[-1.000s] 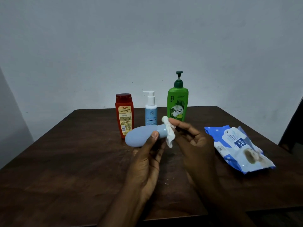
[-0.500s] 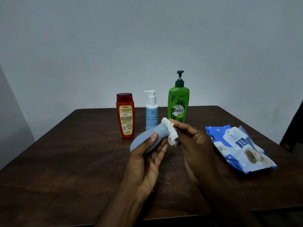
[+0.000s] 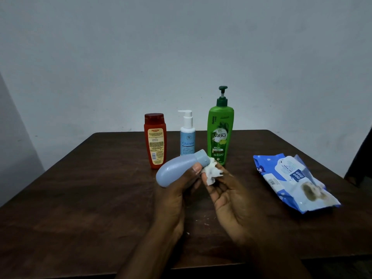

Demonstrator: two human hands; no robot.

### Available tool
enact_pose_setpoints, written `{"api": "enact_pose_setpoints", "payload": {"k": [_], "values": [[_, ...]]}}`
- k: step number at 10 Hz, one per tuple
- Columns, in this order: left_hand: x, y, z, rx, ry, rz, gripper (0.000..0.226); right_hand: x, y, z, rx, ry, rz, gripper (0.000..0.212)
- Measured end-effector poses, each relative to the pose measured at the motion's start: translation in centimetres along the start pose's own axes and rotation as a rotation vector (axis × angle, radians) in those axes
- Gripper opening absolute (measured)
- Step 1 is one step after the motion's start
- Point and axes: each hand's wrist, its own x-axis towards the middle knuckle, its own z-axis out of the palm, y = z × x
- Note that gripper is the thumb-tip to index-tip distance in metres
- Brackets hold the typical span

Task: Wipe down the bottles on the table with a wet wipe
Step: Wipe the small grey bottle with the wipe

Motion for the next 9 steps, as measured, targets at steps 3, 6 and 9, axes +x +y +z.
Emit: {"api": "enact_pose_setpoints", "payload": {"k": [3,6,9], "values": [[0.1,0.3,0.0,0.300,0.130,0.089,0.050,0.9,0.6,-1.4,-1.261,-0.130,-1.169,0.022],[1.0,1.6,-0.8,0.553,-0.157,0.149,0.051,3.8,-4.3,1.3,-1.707,-0.281,-0.568,0.028],[1.0,2.5,-1.2,0.042,-0.161,-0.020,0.060,3.7,-3.7,0.3,-0.382,-0.318,0.312,0.019]]}}
